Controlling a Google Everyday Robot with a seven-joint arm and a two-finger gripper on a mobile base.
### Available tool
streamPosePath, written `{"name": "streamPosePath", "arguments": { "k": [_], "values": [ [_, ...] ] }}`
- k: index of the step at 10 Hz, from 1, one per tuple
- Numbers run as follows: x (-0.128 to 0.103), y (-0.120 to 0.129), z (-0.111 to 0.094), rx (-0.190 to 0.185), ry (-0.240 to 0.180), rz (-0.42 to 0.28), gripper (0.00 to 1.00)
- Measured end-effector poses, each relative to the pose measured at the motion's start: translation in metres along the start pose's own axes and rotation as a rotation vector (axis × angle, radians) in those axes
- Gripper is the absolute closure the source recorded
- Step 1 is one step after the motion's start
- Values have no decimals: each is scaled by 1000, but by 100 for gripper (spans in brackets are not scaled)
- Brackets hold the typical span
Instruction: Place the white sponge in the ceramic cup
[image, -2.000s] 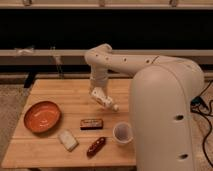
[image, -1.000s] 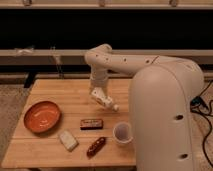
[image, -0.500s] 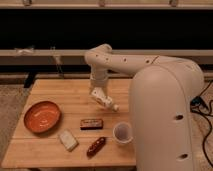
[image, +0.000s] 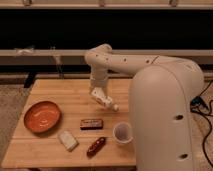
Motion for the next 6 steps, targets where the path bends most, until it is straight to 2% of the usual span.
{"name": "streamPosePath", "arguments": {
  "k": [2, 4, 6],
  "values": [
    [0, 0, 0, -1, -2, -4, 35],
    [8, 15, -2, 2, -27, -96, 35],
    [33, 40, -2, 11, -40, -194, 35]
  ]
}}
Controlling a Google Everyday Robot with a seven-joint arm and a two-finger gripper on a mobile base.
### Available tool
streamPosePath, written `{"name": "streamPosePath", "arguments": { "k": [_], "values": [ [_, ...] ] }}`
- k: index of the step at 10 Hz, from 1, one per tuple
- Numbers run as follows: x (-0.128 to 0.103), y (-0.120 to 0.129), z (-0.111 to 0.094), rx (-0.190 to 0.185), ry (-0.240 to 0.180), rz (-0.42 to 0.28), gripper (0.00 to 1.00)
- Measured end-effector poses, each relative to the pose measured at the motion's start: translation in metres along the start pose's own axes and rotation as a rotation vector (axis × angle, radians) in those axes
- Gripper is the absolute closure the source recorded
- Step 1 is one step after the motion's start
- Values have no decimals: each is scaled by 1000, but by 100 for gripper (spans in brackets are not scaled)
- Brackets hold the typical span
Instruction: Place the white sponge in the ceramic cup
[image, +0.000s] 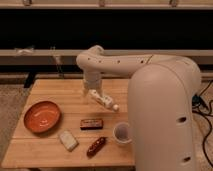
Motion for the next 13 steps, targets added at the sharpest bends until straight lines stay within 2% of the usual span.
{"name": "streamPosePath", "arguments": {
  "k": [1, 4, 7, 10, 13],
  "values": [
    [18, 13, 0, 16, -10, -54, 35],
    [72, 61, 2, 30, -19, -193, 35],
    [123, 100, 9, 19, -10, -319, 35],
    [146, 123, 26, 8, 34, -403, 35],
    [161, 139, 53, 22, 63, -472, 35]
  ]
}}
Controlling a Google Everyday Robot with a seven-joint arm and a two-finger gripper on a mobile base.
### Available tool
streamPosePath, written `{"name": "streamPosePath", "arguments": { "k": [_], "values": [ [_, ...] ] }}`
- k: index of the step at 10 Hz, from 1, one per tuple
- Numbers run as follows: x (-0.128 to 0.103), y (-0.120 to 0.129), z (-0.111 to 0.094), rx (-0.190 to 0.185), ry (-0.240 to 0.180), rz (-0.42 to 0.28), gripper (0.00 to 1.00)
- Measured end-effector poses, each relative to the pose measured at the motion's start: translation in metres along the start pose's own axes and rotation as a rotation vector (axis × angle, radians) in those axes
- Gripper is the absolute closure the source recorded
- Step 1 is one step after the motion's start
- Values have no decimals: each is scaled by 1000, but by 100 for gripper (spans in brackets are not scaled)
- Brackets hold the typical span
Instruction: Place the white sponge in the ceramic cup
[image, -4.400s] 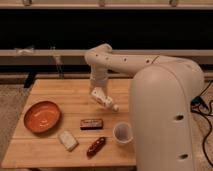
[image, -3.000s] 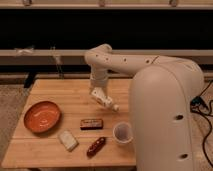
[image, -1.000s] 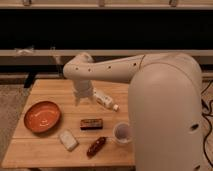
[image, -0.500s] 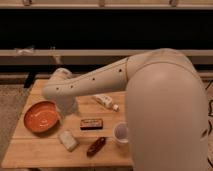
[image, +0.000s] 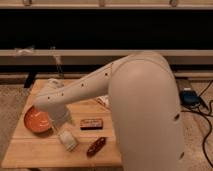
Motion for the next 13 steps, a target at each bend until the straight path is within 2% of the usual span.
{"name": "streamPosePath", "arguments": {
  "k": [2, 8, 13],
  "values": [
    [1, 6, 20, 22, 4, -35, 35],
    [3, 18, 54, 100, 28, -115, 35],
    [-5, 17, 71, 112, 72, -132, 35]
  ]
}}
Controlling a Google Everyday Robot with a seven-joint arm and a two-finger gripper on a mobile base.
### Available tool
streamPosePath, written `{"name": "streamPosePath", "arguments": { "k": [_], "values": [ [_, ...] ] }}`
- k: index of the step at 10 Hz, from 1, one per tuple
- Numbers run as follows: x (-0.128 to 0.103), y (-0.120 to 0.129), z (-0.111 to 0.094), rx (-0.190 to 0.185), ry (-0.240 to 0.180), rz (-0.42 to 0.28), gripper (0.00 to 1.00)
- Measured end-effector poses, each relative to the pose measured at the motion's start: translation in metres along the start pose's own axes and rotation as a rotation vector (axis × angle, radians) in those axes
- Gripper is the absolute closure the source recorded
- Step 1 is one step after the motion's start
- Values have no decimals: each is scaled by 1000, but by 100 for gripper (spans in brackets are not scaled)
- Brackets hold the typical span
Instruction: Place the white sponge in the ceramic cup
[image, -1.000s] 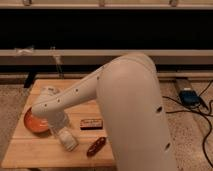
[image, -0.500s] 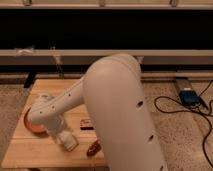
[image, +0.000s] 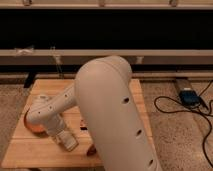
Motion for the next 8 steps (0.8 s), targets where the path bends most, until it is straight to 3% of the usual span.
{"name": "streamPosePath", "arguments": {
  "k": [3, 4, 8],
  "values": [
    [-5, 0, 9, -4, 27, -16, 36],
    [-7, 0, 10, -5, 33, -21, 41],
    [-9, 0, 10, -21, 45, -38, 80]
  ]
}}
